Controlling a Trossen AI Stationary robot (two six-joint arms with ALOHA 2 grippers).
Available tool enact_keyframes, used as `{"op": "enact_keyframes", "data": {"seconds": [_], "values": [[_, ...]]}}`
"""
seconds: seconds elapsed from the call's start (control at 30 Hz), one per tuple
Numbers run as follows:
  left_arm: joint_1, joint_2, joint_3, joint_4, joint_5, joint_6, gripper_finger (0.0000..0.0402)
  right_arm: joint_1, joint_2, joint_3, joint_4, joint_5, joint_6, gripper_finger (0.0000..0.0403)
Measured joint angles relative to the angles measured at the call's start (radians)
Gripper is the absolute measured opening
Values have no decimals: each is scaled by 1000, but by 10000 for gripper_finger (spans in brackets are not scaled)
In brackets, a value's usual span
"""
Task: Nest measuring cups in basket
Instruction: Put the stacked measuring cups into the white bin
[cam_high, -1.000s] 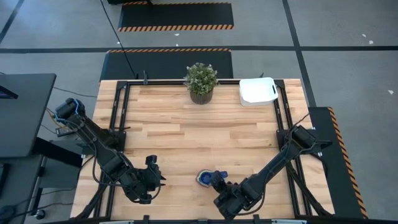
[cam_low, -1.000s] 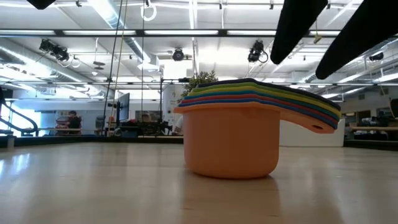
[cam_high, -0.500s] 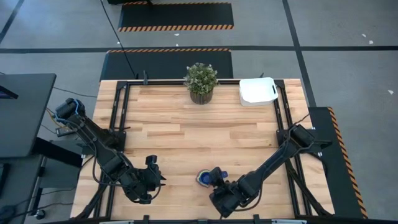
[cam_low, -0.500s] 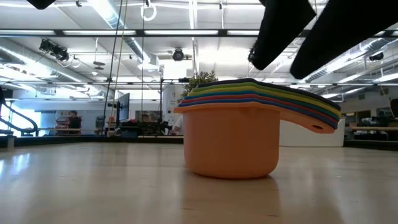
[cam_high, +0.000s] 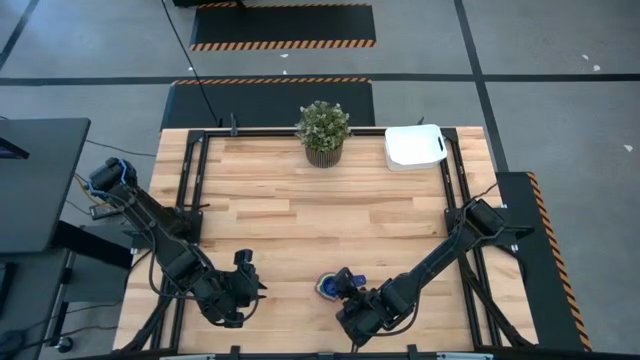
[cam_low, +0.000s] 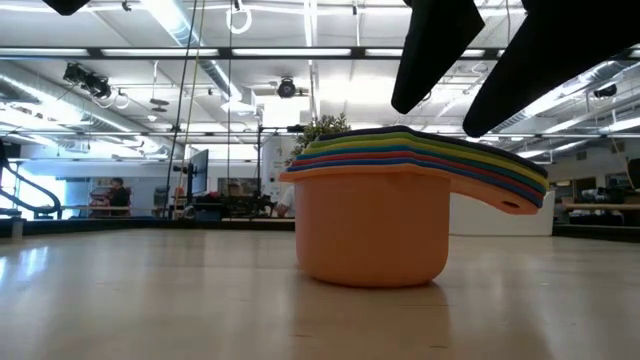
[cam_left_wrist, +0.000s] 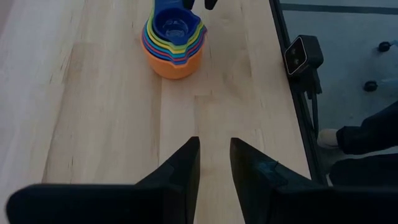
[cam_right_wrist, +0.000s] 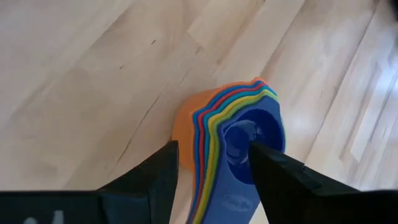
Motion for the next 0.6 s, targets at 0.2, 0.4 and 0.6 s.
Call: {"op": "enact_keyframes", "data": {"seconds": [0.2,0.4,0.6], "values": [[0,0,0,0,0,0,96,0,0,-42,18,2,-48,200],[-1,0,0,0,0,0,96,2,0,-87,54,32,-159,200],[-1,0,0,0,0,0,96,-7,0,-118,98,28,-164,200]]}}
